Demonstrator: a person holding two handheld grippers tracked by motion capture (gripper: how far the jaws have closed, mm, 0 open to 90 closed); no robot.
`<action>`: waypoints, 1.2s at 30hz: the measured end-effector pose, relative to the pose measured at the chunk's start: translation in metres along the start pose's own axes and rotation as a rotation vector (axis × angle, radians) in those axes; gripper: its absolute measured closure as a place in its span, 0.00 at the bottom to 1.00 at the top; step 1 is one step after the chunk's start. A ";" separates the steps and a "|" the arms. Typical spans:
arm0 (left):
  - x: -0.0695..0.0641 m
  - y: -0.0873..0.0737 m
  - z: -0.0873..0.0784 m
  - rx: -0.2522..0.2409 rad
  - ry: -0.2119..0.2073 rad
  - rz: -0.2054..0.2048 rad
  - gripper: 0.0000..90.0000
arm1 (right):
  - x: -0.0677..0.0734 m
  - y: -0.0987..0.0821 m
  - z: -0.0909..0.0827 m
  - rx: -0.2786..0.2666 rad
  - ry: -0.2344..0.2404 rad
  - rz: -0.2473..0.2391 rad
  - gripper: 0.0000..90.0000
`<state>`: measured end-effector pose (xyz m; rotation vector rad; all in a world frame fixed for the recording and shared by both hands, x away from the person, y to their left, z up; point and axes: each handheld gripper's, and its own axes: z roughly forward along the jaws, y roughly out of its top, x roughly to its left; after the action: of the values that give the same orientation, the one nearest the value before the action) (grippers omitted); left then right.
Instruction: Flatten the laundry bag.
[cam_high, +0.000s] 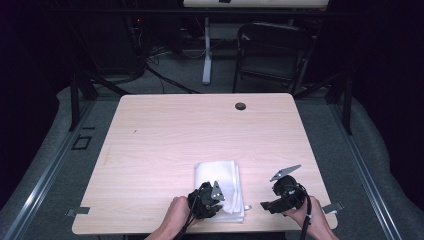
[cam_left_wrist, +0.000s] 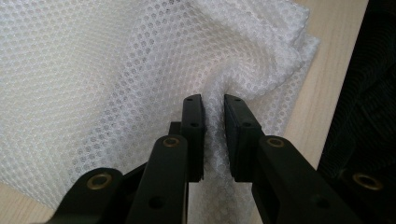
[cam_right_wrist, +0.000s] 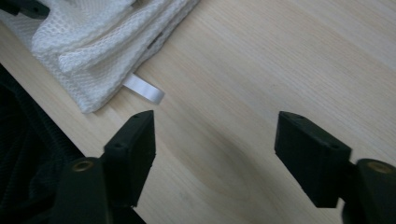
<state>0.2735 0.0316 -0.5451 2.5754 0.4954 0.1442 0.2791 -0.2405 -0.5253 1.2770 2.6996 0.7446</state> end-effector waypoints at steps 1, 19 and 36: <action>0.000 0.000 -0.001 -0.004 -0.001 0.000 0.91 | 0.002 0.001 0.000 0.000 -0.004 -0.008 0.43; 0.002 -0.002 -0.007 -0.065 -0.007 -0.018 0.91 | 0.040 0.030 0.027 0.024 0.039 -0.192 0.99; 0.005 -0.002 -0.011 -0.093 0.002 -0.028 0.91 | 0.050 0.044 0.064 0.073 0.091 -0.208 1.00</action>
<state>0.2748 0.0405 -0.5366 2.4770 0.5136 0.1557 0.2939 -0.1539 -0.5547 0.9764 2.8985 0.7020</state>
